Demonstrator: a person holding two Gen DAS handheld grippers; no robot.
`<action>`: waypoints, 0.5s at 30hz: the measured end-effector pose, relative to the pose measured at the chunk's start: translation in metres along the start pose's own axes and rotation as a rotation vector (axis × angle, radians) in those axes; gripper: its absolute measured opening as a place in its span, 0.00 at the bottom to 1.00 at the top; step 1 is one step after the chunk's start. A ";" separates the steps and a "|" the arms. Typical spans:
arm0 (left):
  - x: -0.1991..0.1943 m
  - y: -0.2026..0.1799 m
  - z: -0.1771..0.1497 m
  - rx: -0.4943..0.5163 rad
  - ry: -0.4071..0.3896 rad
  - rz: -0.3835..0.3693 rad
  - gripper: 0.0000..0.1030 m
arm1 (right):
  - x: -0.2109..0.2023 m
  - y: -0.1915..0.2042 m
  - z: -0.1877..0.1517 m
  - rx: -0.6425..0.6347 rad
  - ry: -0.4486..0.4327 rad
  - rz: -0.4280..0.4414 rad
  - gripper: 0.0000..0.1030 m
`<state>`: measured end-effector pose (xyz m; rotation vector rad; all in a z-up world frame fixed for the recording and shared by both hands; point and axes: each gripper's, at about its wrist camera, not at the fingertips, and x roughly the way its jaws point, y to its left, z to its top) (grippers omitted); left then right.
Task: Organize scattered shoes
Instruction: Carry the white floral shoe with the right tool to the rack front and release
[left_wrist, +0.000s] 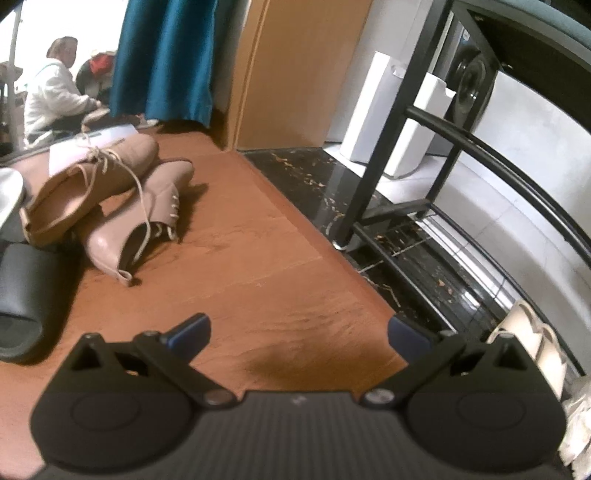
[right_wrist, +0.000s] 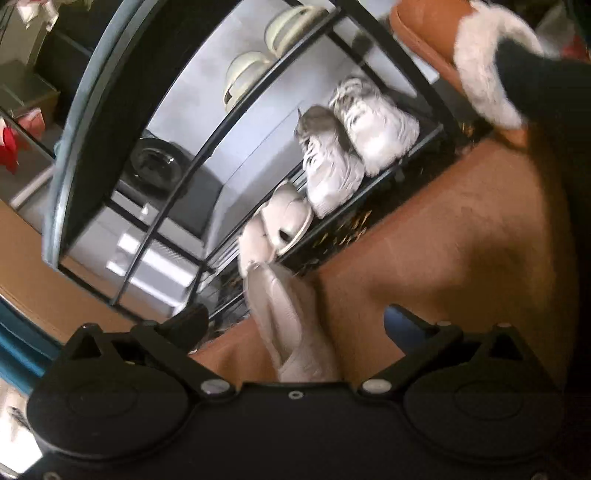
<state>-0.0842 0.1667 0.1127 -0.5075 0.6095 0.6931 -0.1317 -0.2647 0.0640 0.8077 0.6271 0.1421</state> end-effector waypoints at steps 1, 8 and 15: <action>0.000 0.002 0.001 -0.009 0.002 0.012 0.99 | 0.008 0.003 -0.003 -0.023 0.022 0.002 1.00; -0.008 0.046 0.011 -0.245 -0.048 0.198 0.99 | 0.029 0.012 -0.022 -0.073 0.142 0.113 1.00; -0.017 0.117 0.018 -0.555 -0.023 0.457 0.99 | 0.010 0.023 -0.030 -0.100 0.172 0.255 1.00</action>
